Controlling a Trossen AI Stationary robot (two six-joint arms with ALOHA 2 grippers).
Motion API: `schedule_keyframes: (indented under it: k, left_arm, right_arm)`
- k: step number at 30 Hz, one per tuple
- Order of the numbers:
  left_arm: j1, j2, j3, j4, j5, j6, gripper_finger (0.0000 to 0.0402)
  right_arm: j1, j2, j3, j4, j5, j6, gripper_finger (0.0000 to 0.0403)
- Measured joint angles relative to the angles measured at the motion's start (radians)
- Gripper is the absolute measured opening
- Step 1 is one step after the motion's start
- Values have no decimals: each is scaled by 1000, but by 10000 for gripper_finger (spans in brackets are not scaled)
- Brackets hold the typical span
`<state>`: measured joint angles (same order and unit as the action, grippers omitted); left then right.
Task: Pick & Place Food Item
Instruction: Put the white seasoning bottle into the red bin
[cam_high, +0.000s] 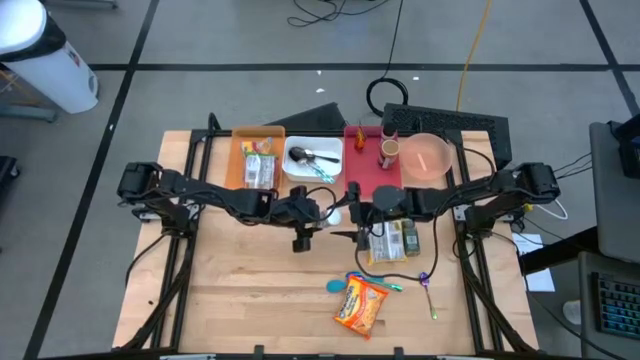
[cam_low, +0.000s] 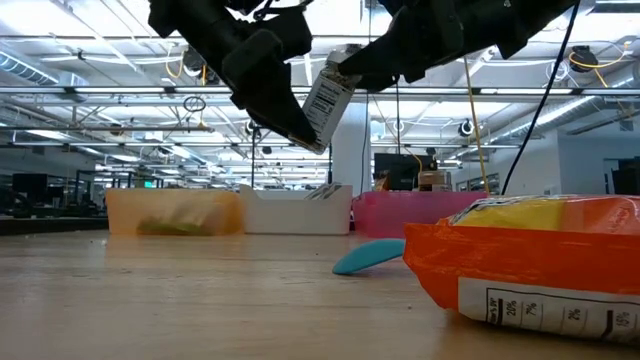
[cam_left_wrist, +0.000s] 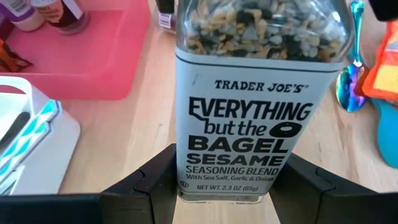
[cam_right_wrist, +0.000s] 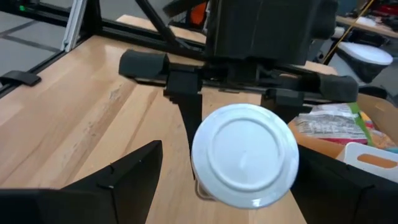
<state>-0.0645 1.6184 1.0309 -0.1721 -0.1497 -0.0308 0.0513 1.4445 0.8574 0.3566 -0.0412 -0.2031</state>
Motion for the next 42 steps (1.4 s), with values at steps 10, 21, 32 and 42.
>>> schedule_keyframes:
  k: [10, 21, 32, 42]
  left_arm:
    - [0, 0, 0, 1, 3, -4, 206]
    - [0, 0, 0, 2, 16, -1, 206]
    - [1, -1, -1, 30, 18, -9, 295]
    - [1, -13, -1, 27, 17, 20, 358]
  right_arm:
    - [0, 2, 0, 24, 20, -17, 260]
    - [0, 2, -1, 35, 21, -18, 202]
    - [0, 2, -2, 30, 14, -25, 202]
    - [-7, -11, -2, -31, 45, -44, 202]
